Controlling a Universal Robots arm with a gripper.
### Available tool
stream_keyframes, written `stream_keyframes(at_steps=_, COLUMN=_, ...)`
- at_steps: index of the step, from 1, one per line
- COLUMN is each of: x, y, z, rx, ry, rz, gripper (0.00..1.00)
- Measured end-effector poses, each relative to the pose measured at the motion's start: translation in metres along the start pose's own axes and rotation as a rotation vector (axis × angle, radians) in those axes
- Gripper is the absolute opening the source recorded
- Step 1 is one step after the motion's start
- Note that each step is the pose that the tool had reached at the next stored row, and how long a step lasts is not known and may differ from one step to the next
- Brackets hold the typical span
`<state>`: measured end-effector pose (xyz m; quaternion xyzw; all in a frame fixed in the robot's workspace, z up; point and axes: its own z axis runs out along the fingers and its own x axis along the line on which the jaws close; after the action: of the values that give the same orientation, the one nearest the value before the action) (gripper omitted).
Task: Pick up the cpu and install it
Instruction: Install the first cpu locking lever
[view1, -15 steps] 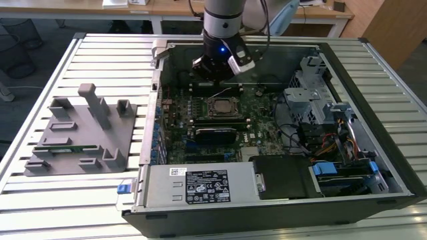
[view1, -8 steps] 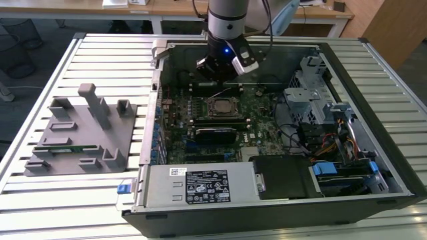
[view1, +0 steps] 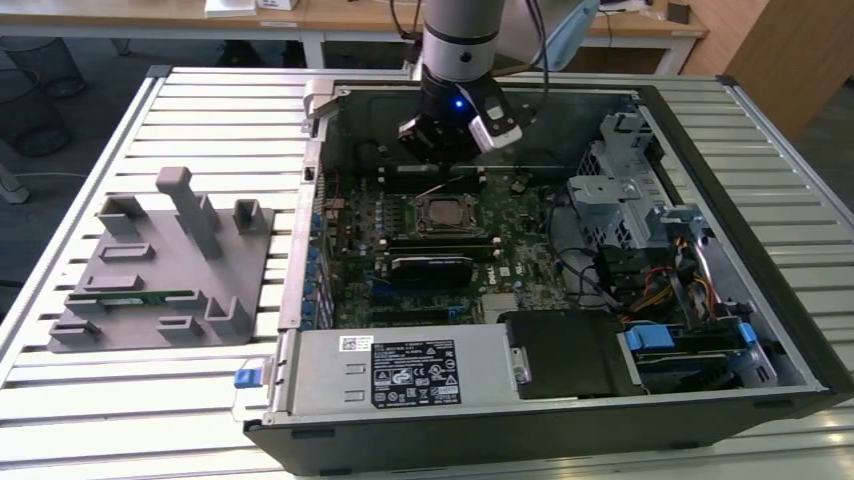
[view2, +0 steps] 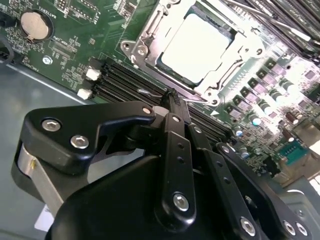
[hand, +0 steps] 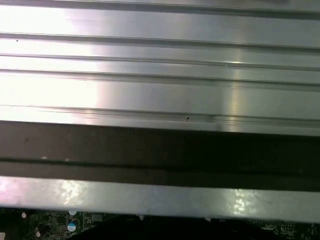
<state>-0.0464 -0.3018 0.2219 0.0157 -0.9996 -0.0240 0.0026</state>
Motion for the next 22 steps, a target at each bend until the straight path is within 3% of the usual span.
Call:
stream_keyframes(at_steps=9, x=-0.0082, y=-0.0002, z=0.0062, rx=0.0, ry=0.0, rz=0.0, gripper=0.11)
stream_keyframes(at_steps=22, x=-0.0145, y=-0.0009, z=0.0177, rx=0.0001, ry=0.0001, rz=0.0, gripper=0.11)
